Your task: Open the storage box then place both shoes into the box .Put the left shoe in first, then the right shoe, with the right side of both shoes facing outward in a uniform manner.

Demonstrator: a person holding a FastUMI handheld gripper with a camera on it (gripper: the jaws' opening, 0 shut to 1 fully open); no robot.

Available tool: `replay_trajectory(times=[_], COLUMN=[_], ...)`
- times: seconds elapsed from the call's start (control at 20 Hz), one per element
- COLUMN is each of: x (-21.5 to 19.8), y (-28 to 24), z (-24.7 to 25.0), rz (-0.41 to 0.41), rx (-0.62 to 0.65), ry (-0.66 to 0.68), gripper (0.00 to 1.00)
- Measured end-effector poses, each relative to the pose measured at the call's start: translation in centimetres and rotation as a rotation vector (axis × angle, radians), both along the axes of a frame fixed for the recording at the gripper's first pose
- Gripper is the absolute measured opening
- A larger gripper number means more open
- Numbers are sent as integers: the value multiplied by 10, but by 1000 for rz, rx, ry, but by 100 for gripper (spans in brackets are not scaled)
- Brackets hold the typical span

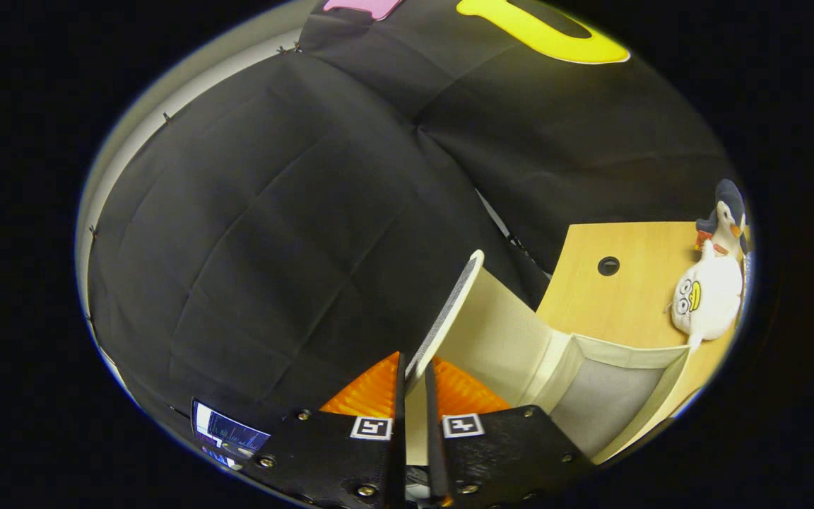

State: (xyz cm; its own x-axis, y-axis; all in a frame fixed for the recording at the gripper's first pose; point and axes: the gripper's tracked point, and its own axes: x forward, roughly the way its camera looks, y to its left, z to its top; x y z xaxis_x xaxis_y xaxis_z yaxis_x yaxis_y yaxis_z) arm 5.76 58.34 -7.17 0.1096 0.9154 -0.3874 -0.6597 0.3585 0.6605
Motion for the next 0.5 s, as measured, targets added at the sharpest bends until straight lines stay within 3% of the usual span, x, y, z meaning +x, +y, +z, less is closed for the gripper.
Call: replay_trajectory(times=[0.05,0.1,0.3,0.5], x=[-3,-6,-11,-9], y=[11,17,25,12], z=[-10,-12,-28,-26], rz=[10,26,39,22], rx=[-25,-35,-81,-76], ry=[-12,-20,-30,-11], gripper=[23,23,90,92])
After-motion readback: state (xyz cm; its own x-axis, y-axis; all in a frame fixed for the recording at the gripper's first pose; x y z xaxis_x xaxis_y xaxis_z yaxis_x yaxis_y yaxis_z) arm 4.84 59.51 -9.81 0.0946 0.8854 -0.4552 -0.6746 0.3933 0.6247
